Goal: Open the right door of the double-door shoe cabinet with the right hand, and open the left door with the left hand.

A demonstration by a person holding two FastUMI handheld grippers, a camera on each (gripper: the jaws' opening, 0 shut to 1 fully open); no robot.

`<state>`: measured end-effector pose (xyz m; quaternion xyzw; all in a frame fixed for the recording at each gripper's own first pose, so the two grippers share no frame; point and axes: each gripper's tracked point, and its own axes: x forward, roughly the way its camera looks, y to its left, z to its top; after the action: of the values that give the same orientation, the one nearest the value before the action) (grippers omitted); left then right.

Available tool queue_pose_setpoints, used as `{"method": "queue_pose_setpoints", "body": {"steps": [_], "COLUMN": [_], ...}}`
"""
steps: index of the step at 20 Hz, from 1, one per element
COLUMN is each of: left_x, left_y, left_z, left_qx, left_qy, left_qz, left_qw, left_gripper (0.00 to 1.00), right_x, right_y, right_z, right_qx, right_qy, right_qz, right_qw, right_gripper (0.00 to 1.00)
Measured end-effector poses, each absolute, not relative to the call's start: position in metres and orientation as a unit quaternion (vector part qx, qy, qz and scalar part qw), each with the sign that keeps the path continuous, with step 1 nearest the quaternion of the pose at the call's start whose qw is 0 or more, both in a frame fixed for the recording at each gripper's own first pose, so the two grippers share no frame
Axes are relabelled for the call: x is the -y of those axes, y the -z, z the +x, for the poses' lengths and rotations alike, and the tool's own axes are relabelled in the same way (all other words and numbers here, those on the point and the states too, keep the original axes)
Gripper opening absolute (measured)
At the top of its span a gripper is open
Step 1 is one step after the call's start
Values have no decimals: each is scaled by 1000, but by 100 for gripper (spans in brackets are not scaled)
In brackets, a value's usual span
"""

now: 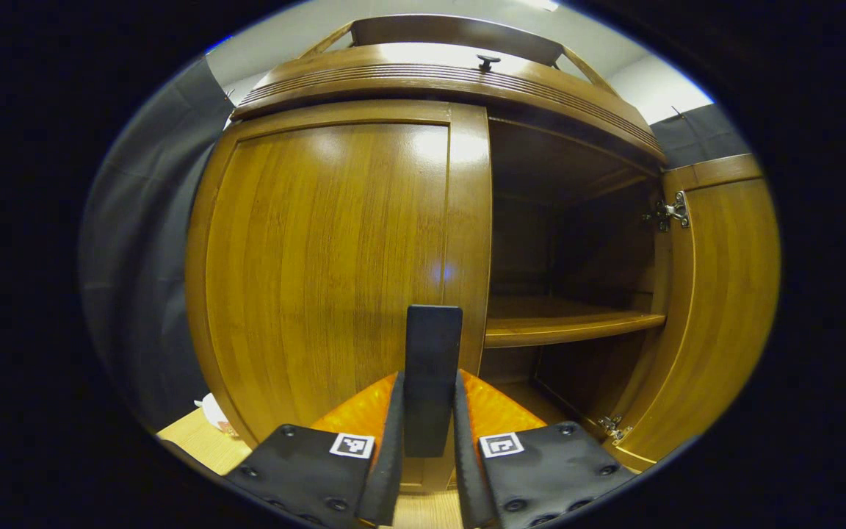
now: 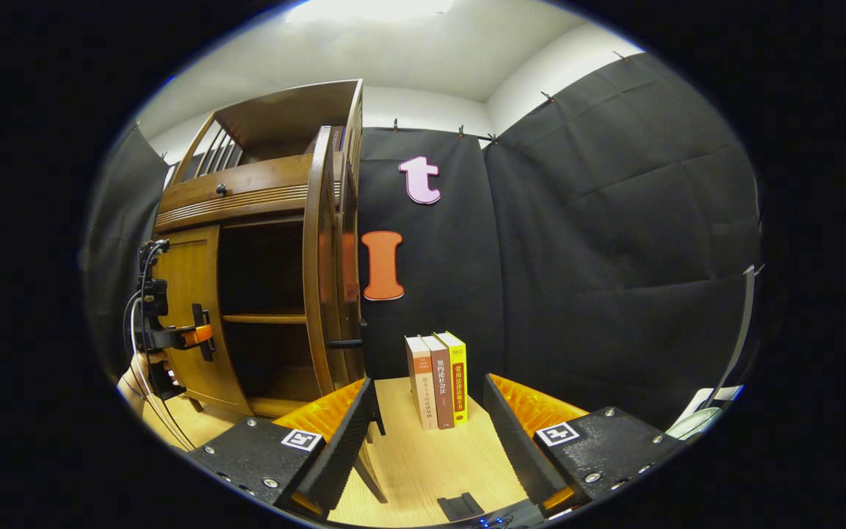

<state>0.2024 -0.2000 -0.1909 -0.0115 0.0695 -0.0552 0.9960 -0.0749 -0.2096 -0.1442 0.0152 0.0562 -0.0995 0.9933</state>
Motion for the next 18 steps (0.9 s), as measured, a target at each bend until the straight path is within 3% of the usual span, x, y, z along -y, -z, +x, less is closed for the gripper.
{"method": "queue_pose_setpoints", "body": {"steps": [2,3,5,9,12,13,18], "left_x": [197,197,195,188,178,174,149], "left_y": [192,192,189,185,181,179,171], "left_z": [196,191,180,151,129,122,84], "left_qx": [-71,-69,-71,-81,-85,-87,-90], "left_qy": [53,55,69,101,119,124,142], "left_qz": [-5,0,5,-8,-6,-7,-15], "left_qw": [996,996,995,992,989,988,986], "left_gripper": [37,27,35,26,34,26,34], "right_x": [209,208,208,204,197,194,173], "right_y": [149,151,152,147,140,138,126], "right_z": [-75,-76,-78,-80,-85,-86,-96], "right_qx": [-62,-66,-70,-69,-63,-61,-54], "right_qy": [104,104,107,112,114,115,105], "right_qz": [21,24,26,27,20,18,18], "right_qw": [992,992,991,991,991,991,993], "right_gripper": [90,90,90,90,90,90,90]}}
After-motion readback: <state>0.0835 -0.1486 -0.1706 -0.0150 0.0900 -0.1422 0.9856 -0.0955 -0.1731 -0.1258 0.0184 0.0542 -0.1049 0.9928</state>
